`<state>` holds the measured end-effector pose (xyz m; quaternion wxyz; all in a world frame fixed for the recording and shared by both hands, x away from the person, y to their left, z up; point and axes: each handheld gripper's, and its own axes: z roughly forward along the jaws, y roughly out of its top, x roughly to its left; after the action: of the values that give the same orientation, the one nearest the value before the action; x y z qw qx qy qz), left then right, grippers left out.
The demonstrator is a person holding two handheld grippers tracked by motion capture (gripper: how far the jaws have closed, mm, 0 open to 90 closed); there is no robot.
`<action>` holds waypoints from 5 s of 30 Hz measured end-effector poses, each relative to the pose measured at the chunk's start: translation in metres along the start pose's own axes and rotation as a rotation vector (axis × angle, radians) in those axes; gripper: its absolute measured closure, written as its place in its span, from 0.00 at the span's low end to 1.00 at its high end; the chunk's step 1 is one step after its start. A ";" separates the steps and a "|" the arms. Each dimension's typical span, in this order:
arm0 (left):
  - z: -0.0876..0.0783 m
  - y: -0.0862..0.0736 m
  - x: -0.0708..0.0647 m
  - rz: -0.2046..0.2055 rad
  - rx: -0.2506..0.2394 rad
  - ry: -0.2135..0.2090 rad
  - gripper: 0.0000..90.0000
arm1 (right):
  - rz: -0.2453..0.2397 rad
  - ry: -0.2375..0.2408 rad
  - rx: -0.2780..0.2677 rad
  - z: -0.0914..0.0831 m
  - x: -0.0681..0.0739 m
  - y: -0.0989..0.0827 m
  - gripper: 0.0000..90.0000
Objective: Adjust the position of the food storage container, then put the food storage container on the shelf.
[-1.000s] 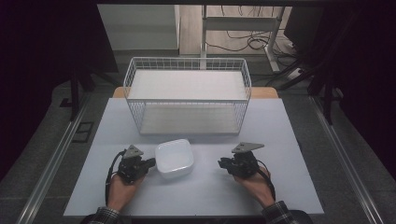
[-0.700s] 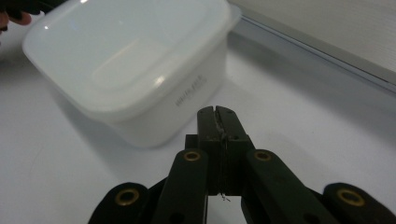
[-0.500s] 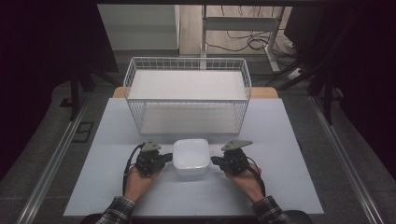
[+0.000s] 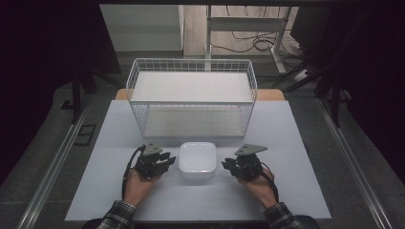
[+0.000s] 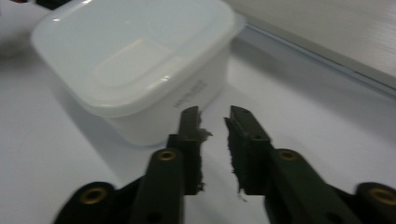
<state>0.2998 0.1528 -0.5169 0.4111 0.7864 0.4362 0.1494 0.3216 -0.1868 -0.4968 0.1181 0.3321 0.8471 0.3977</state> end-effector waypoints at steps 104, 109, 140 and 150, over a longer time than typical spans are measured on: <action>-0.011 0.036 -0.005 -0.159 -0.148 -0.130 0.85 | 0.168 0.049 -0.108 0.004 0.008 0.051 0.87; -0.005 0.049 0.002 -0.163 -0.164 -0.116 0.85 | 0.161 0.031 -0.124 0.007 0.001 0.061 0.87; 0.042 0.063 0.038 -0.237 -0.139 -0.081 0.80 | 0.194 0.005 -0.090 0.059 -0.040 0.088 0.79; 0.047 0.064 0.041 -0.196 -0.194 -0.027 0.75 | 0.176 -0.056 -0.113 0.067 -0.041 0.094 0.69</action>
<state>0.3874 0.1431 -0.5010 0.5038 0.6985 0.4887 0.1395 0.4273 -0.1304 -0.4730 0.1250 0.4089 0.7872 0.4444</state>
